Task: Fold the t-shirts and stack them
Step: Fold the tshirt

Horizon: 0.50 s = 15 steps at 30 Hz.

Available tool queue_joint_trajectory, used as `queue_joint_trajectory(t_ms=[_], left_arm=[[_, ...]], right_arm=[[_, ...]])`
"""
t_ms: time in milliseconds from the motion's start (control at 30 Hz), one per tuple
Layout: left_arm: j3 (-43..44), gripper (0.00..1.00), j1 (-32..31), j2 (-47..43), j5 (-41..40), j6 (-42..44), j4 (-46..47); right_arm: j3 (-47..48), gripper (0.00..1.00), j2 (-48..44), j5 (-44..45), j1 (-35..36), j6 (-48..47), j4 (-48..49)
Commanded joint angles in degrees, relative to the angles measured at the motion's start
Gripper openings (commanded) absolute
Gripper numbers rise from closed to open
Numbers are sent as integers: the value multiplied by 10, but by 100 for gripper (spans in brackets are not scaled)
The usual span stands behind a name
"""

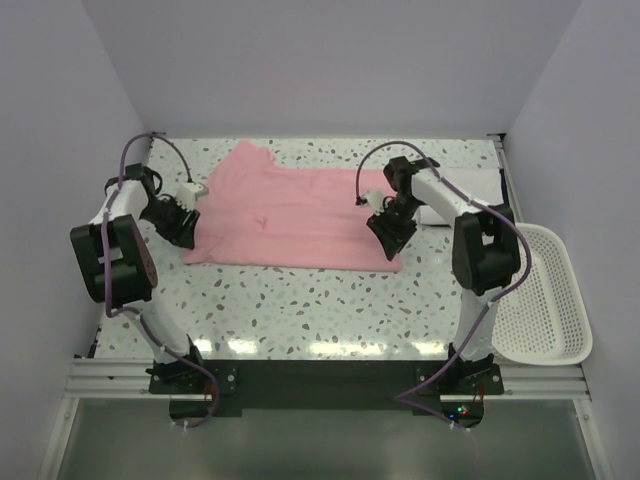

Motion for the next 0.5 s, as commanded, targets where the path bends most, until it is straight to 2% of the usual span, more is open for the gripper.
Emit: queue_joint_trajectory(t_ms=[0,233,467], left_arm=[[2,50,4,11,21,-38,26],[2,51,4,22,17,-47,27],[3,52,4,27,11,-55,28]], right_arm=[[-5,44,9,6,0,39,29],[9,48,7,25,-18,103,28],[-10,47,26,30,-22,129,30]])
